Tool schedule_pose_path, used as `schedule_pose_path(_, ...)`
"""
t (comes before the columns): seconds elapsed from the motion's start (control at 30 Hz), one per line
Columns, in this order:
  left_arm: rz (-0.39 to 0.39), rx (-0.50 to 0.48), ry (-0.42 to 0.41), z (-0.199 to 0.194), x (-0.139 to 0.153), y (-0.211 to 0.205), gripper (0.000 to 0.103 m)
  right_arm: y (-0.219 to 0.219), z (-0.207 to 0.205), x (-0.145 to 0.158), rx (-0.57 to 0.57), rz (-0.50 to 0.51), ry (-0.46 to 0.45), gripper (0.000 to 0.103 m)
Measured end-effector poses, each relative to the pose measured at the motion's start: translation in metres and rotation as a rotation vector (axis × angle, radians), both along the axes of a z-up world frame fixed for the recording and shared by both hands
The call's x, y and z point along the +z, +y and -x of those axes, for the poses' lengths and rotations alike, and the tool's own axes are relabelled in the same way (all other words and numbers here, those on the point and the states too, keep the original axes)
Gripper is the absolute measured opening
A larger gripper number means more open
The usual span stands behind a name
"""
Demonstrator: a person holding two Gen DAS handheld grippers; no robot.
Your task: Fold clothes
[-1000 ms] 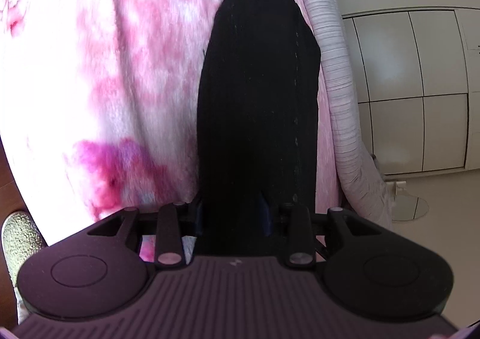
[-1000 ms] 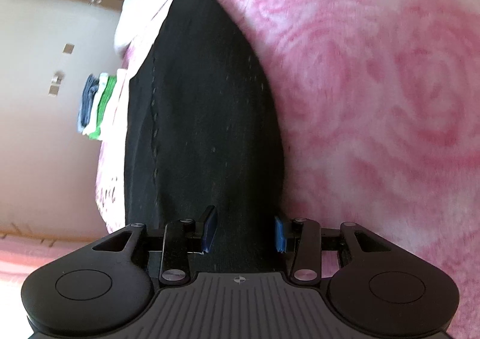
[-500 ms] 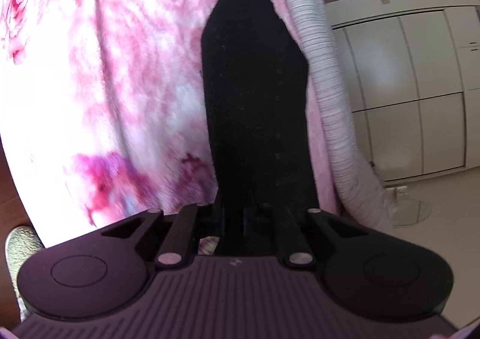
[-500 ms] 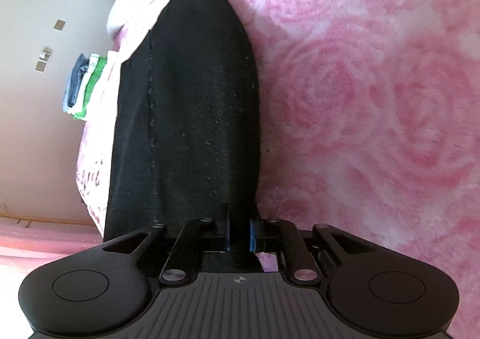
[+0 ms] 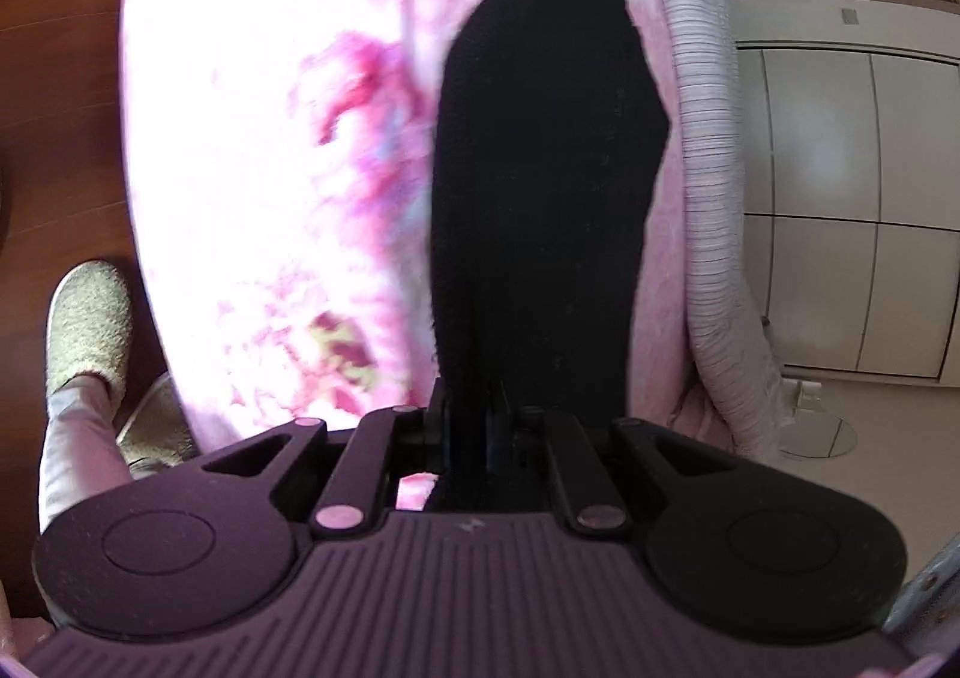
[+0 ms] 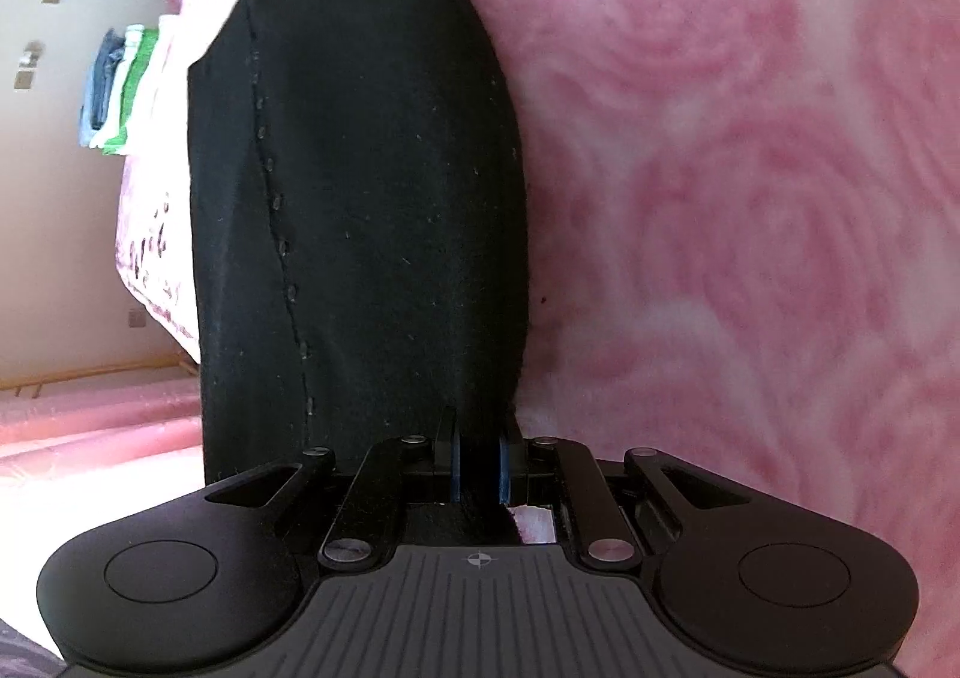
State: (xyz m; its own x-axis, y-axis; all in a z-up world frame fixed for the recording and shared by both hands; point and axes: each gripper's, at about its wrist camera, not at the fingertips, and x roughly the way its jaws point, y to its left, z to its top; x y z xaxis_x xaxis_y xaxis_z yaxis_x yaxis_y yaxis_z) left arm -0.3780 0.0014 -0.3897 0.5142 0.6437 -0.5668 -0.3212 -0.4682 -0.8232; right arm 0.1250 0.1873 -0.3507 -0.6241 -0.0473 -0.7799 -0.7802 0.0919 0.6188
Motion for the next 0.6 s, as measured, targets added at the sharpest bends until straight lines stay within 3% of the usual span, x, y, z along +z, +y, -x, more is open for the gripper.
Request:
schedule_pose_path(0.07,-0.031,0.000,0.000,0.006,0.014,0.015,0.007,0.020,0.008,0.014,0.003,-0.027,0.025,0.009)
schedule_pose_path(0.17,-0.150,0.004,0.026,0.026,0.041,0.065,0.007,0.061,0.027,0.043,0.030,-0.124,0.074,0.009)
schedule_pose_path(0.3,-0.221,0.102,0.071,0.057,0.055,0.137,0.012,0.131,0.059,0.077,-0.019,-0.320,0.115,0.010)
schedule_pose_path(0.33,-0.222,0.143,0.074,0.066,0.055,0.153,0.018,0.149,0.068,0.082,-0.046,-0.366,0.121,0.011)
schedule_pose_path(0.37,-0.227,0.176,0.077,0.075,0.056,0.164,0.026,0.169,0.076,0.084,-0.086,-0.382,0.125,0.015)
schedule_pose_path(0.43,-0.251,0.218,0.098,0.097,0.061,0.177,0.032,0.195,0.089,0.083,-0.123,-0.426,0.103,0.042)
schedule_pose_path(0.5,-0.246,0.219,0.149,0.107,0.064,0.185,0.035,0.213,0.097,0.083,-0.134,-0.486,0.077,0.048)
schedule_pose_path(0.6,-0.178,0.166,0.210,0.102,0.046,0.180,0.036,0.218,0.107,0.075,-0.083,-0.518,0.026,0.049)
